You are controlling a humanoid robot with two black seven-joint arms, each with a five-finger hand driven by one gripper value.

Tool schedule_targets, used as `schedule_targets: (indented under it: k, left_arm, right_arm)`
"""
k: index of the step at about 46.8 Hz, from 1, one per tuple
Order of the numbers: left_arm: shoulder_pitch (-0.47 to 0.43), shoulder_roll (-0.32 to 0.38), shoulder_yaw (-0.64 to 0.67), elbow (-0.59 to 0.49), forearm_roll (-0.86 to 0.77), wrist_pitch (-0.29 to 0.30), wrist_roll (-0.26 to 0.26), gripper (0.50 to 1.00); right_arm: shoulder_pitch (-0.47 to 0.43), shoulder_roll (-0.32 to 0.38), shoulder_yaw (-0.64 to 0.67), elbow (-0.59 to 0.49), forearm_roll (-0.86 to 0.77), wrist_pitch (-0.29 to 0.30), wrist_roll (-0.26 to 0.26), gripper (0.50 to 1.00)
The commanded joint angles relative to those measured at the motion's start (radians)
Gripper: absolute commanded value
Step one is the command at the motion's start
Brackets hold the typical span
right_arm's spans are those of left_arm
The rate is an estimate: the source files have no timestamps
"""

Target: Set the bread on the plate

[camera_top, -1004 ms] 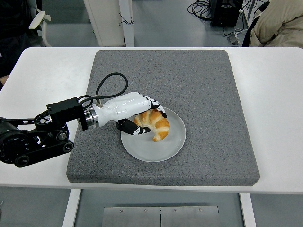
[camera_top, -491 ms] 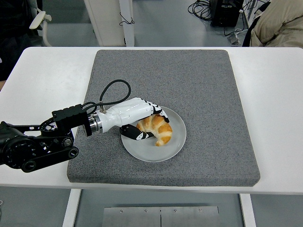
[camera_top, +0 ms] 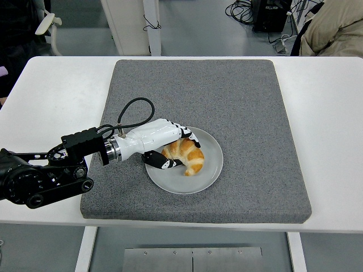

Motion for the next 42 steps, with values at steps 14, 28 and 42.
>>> schedule_targets:
  k: [14,28,42]
  left_arm:
    - [0.006,0.000,0.000,0.008,-0.001,0.000,-0.001,0.779]
    - [-0.005,0.000,0.045,0.006,-0.009,-0.002,-0.017,0.937]
    - [-0.020,0.009,0.035,-0.006,-0.075,-0.017,-0.032,0.968]
  right_arm:
    - [0.000,0.000,0.000,0.000,0.000,0.000,0.001,1.000]
    - [0.000,0.000,0.000,0.000,0.000,0.000,-0.001,1.000]
    - [0.000,0.000,0.000,0.000,0.000,0.000,0.001,1.000]
